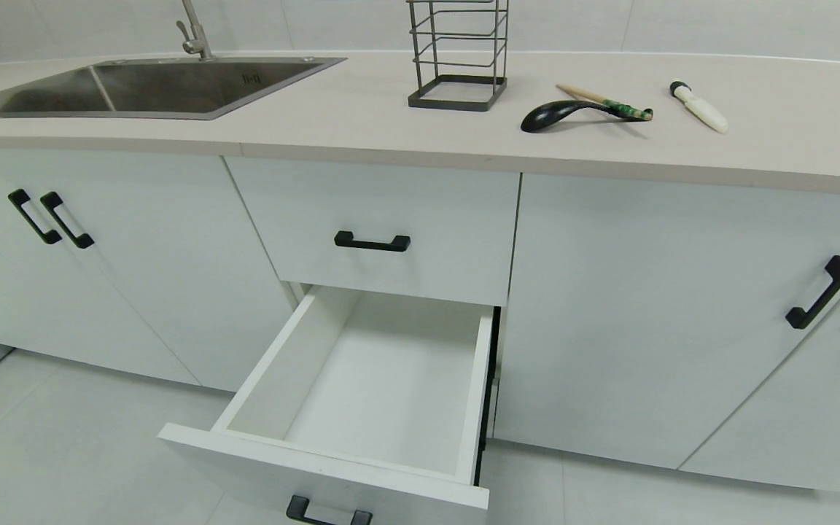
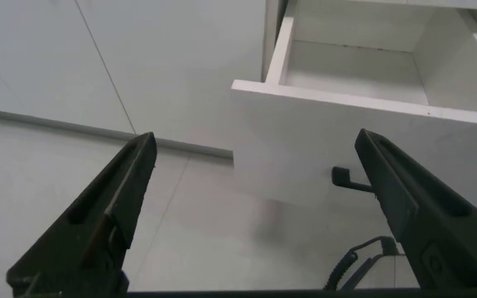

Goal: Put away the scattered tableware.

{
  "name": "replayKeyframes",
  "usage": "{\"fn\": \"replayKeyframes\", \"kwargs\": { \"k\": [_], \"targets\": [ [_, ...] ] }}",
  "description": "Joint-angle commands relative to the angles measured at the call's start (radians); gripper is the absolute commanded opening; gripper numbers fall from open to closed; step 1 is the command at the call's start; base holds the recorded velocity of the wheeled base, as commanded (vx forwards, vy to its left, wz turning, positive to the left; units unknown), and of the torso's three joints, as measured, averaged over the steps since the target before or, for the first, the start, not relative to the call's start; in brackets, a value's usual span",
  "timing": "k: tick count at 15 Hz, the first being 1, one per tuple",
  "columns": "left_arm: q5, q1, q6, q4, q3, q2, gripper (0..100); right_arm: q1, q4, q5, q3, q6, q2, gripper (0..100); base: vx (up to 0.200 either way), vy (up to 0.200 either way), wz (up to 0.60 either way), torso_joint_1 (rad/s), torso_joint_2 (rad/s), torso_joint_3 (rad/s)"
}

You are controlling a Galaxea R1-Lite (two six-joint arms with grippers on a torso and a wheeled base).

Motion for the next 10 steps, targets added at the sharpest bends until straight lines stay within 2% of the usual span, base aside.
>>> {"fn": "replayKeyframes", "kwargs": {
  "k": [1,3,5,10],
  "targets": [
    [0.0,0.0,-0.008,-0.002,0.0,0.002,100,0.0,0.001,0.0,0.0,0.001,0.001,0,0.0,0.0,0.0,0.0,0.0,0.0],
    [0.002,0.0,-0.028,-0.003,0.0,0.002,100,0.0,-0.001,0.0,0.0,0.001,0.001,0,0.0,0.0,0.0,0.0,0.0,0.0],
    [0.002,0.0,-0.029,-0.003,0.0,0.002,100,0.0,0.001,0.0,0.0,-0.001,0.001,0,0.0,0.0,0.0,0.0,0.0,0.0],
    [0.003,0.0,-0.029,-0.003,0.0,0.002,100,0.0,0.001,0.0,0.0,0.001,0.001,0,0.0,0.0,0.6,0.004,0.0,0.004]
  ]
}}
